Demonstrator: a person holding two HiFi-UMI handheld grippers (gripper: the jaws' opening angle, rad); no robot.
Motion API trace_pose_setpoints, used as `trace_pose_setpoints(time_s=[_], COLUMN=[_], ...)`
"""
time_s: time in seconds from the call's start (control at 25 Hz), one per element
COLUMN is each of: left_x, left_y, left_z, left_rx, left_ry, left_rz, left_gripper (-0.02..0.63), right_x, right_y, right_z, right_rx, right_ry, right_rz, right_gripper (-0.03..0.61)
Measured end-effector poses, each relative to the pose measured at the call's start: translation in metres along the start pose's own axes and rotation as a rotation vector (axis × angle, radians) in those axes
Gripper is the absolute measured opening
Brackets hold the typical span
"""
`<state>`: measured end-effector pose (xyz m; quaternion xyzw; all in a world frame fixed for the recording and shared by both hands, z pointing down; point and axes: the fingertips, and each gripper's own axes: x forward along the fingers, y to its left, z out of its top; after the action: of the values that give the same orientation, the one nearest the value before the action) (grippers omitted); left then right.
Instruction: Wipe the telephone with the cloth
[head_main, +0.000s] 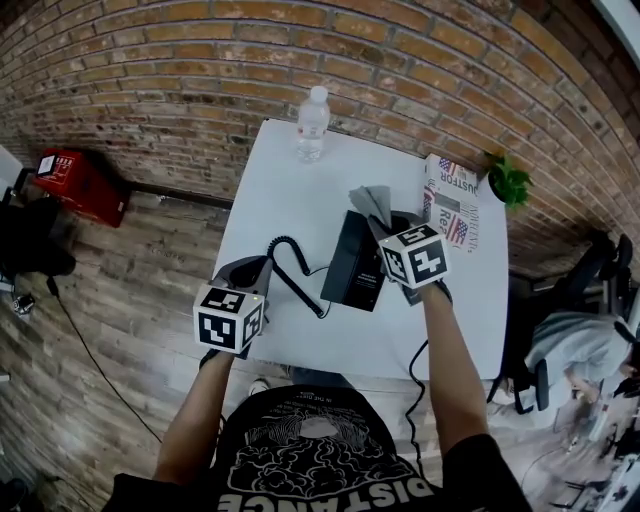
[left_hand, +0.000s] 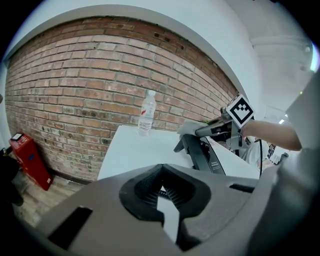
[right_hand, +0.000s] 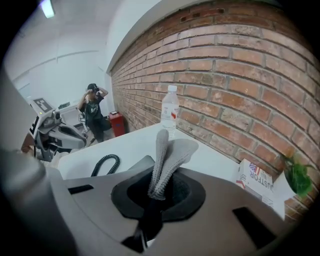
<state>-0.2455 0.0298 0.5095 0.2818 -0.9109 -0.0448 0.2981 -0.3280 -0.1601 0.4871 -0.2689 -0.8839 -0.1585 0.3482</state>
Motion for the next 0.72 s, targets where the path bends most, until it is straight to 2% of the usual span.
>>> trace_pose_setpoints(time_s=[0.72], left_x=[-0.017], left_y=[0.017], left_z=[-0.002], left_rx=[-0.028], left_ry=[-0.01], left_rz=[0.068], left_gripper=[0.006], right_x=[0.023], right_y=[0.028], right_z=[0.024], right_rx=[-0.065], right_ry=[-0.007], right_rz=[0.093], right_gripper=[0.012])
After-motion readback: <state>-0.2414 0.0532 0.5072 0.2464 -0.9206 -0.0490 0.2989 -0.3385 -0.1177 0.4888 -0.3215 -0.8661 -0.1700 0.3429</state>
